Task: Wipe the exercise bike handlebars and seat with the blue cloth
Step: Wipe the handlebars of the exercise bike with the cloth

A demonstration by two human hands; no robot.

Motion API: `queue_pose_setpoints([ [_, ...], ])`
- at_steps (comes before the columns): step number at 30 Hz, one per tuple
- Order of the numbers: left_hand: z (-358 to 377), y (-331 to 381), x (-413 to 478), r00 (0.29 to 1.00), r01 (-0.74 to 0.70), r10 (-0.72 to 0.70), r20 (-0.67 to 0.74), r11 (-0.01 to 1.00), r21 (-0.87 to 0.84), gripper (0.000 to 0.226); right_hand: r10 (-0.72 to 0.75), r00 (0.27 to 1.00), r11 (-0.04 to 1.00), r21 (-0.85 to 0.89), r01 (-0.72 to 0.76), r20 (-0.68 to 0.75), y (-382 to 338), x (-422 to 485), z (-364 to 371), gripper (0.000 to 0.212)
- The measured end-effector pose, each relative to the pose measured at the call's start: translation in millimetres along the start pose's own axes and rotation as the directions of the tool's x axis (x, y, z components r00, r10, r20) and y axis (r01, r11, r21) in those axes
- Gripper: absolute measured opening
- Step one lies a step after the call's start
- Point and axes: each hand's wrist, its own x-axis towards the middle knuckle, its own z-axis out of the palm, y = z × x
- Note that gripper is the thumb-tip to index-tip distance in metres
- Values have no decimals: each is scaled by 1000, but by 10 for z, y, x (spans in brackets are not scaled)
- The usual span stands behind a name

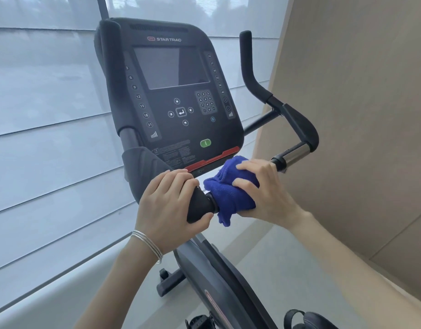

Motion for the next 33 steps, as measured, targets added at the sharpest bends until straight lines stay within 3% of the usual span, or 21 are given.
queue_pose_setpoints([
  [3,3,3,1,1000,-1,1,4,1000,3,49,67,983,996,-45,-76,-173,-92,-209,190,55],
  [8,28,0,1,1000,-2,2,-13,1000,8,48,192,954,958,-167,-233,-232,-282,-306,454,69],
  [14,26,1,0,1000,3,-3,-23,1000,5,47,145,940,955,-205,-214,-309,-240,-96,504,65],
  [17,24,4,-4,999,4,-4,-38,1000,-1,46,35,973,977,-196,-82,-229,-177,-4,350,67],
  [20,20,18,3,999,9,-9,-49,1000,-6,44,-50,995,994,-105,41,-88,-161,132,177,54],
  [22,21,21,3,999,8,-9,-40,1000,-9,44,-32,999,998,-50,31,-30,-180,183,102,46],
  [25,19,10,-2,1000,8,-8,-21,1000,-5,45,16,997,999,38,-19,76,-187,253,3,51],
  [27,10,6,-4,1000,7,-8,-11,1000,-8,45,18,975,992,116,-45,220,-155,361,-77,61],
  [30,-7,13,7,1000,7,-7,-10,1000,-12,45,-5,884,982,167,-83,467,-80,555,-176,73],
  [33,-2,6,3,1000,1,-1,-9,1000,-16,46,8,855,988,130,-88,518,-69,564,-190,76],
])
